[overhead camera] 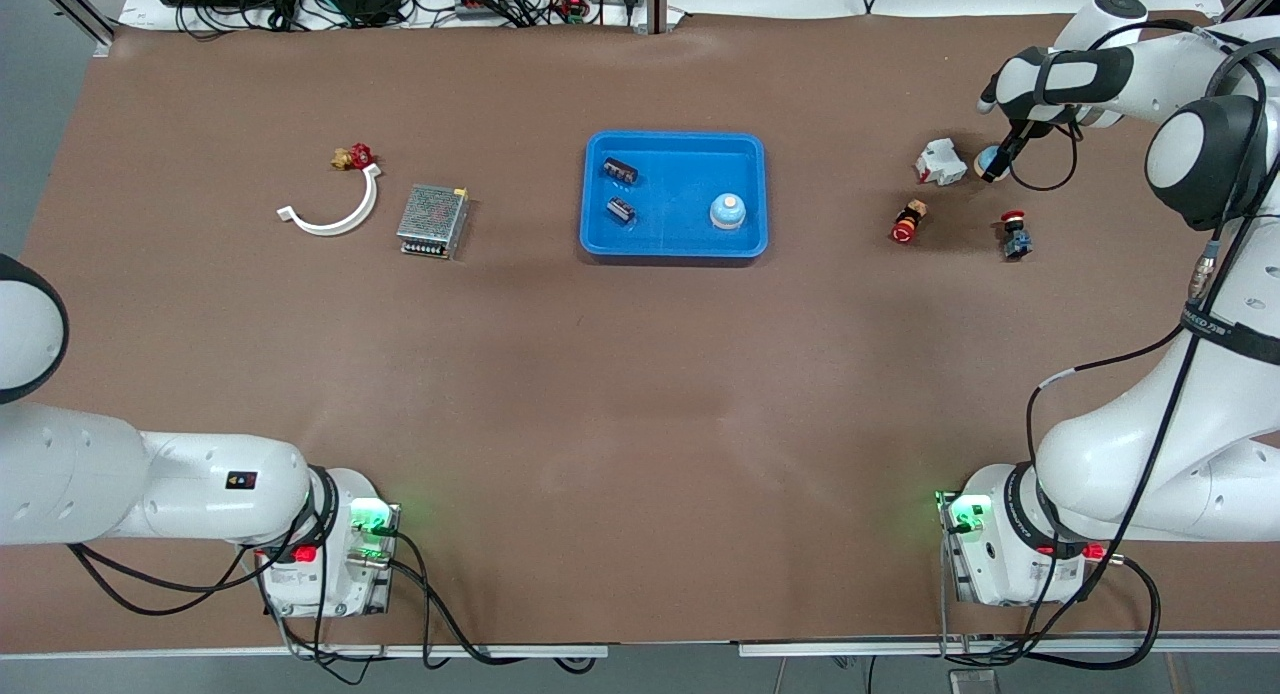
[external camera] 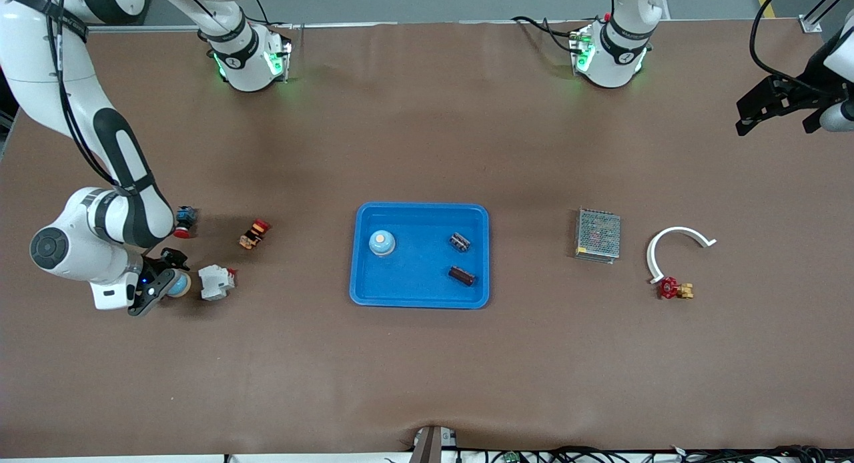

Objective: Place electrolytic capacitor and blue bell in tray

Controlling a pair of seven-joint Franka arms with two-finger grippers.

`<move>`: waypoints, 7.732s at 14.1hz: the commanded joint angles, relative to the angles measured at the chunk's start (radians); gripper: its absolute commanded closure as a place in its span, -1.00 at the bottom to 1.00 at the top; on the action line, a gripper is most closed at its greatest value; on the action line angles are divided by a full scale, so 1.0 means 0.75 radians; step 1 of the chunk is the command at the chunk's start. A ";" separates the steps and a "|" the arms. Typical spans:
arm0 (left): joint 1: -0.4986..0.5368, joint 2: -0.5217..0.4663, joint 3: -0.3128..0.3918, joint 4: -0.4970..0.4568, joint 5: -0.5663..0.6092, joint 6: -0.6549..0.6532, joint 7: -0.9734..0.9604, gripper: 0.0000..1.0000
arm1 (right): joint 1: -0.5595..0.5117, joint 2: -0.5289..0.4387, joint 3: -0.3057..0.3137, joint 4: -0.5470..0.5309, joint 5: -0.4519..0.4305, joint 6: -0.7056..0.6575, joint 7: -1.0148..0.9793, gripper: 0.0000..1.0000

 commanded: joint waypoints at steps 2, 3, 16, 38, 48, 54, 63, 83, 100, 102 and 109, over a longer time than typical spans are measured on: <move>0.002 0.012 -0.003 0.032 -0.020 -0.038 0.024 -1.00 | -0.018 0.005 0.018 -0.001 0.006 0.010 -0.008 -0.07; 0.002 0.014 -0.003 0.032 -0.020 -0.038 0.024 -1.00 | -0.018 0.005 0.018 -0.001 0.006 0.004 -0.004 0.00; 0.006 0.016 -0.008 0.011 -0.015 -0.040 0.030 -1.00 | 0.170 -0.134 0.024 0.465 0.055 -0.761 0.755 0.00; -0.007 0.071 -0.008 -0.001 -0.007 -0.038 0.003 -1.00 | 0.916 0.037 0.024 0.557 0.149 -0.351 2.366 0.00; 0.006 0.065 -0.008 0.001 -0.009 -0.046 0.005 -1.00 | 0.998 0.226 0.024 0.584 0.139 -0.170 2.381 0.00; 0.006 0.065 -0.008 0.001 -0.013 -0.044 0.005 -1.00 | 1.043 0.279 0.014 0.608 0.126 -0.166 2.379 -0.01; 0.006 0.065 -0.010 0.001 -0.017 -0.044 0.005 -1.00 | 1.025 0.320 0.016 0.610 0.043 -0.136 2.375 -0.03; 0.030 0.045 0.003 -0.001 -0.007 -0.050 0.032 -1.00 | 1.037 -0.316 0.018 0.494 0.049 -0.851 2.262 -1.00; 0.049 0.016 -0.059 -0.013 -0.081 -0.058 -0.079 -1.00 | 0.721 -1.044 0.057 0.073 0.026 -1.138 1.900 -1.00; 0.049 0.016 -0.071 -0.013 -0.069 -0.058 -0.081 -1.00 | 0.616 -1.083 0.063 0.042 0.026 -1.140 1.804 -1.00; 0.051 0.020 -0.075 -0.007 -0.056 -0.062 -0.064 -1.00 | 0.257 -1.073 0.106 0.042 0.028 -1.093 1.674 -1.00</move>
